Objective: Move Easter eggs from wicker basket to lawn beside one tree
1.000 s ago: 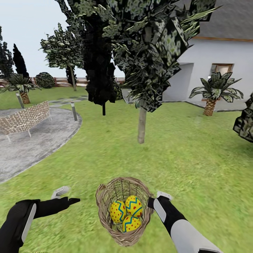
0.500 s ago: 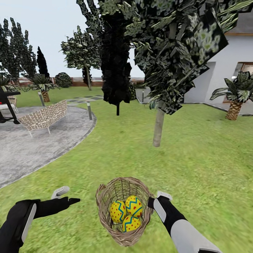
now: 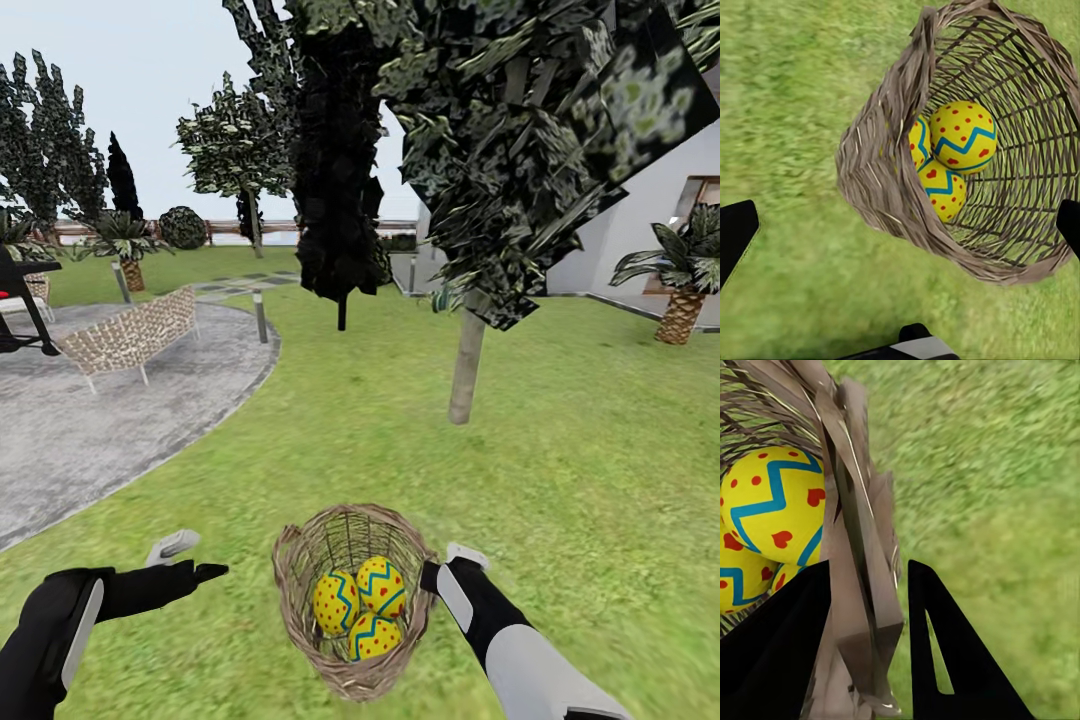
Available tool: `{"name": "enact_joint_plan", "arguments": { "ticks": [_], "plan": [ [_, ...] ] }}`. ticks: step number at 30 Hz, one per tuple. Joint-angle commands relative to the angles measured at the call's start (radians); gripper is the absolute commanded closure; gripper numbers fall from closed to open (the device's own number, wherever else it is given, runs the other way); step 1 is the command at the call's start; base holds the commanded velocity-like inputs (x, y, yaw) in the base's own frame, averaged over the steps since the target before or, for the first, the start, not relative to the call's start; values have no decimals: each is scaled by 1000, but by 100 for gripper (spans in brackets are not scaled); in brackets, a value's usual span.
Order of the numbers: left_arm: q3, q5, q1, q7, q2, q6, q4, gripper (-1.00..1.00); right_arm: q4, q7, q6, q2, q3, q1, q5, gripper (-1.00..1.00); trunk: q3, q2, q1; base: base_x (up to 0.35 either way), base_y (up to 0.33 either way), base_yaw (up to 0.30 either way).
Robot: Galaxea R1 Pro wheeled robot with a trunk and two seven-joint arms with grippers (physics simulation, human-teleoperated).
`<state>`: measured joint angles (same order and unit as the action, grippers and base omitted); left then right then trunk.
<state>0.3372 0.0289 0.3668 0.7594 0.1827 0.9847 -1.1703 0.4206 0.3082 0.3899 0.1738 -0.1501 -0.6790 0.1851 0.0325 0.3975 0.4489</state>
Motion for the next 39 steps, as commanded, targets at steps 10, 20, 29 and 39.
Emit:
{"name": "enact_joint_plan", "arguments": {
  "ticks": [10, 20, 29, 39],
  "plan": [
    [0, 4, 1, 6, 0, 6, 0, -100, 3, 6, 1, 1, -2, -1, 13, 100, 2, 2, 1, 233, 235, 0],
    [0, 5, 1, 6, 0, 6, 0, -100, 3, 6, 1, 1, -2, -1, 14, 100, 1, 2, 1, 228, 249, -51],
    [0, 5, 1, 6, -2, 6, 0, -100, 3, 6, 1, 1, -2, -1, 14, 100, 0, 2, 1, 217, 271, -22],
    [0, 5, 1, 6, -3, 6, 0, -100, 3, 6, 1, 1, -2, -1, 14, 100, -6, 2, 1, 217, 271, -85]
  ]
}}
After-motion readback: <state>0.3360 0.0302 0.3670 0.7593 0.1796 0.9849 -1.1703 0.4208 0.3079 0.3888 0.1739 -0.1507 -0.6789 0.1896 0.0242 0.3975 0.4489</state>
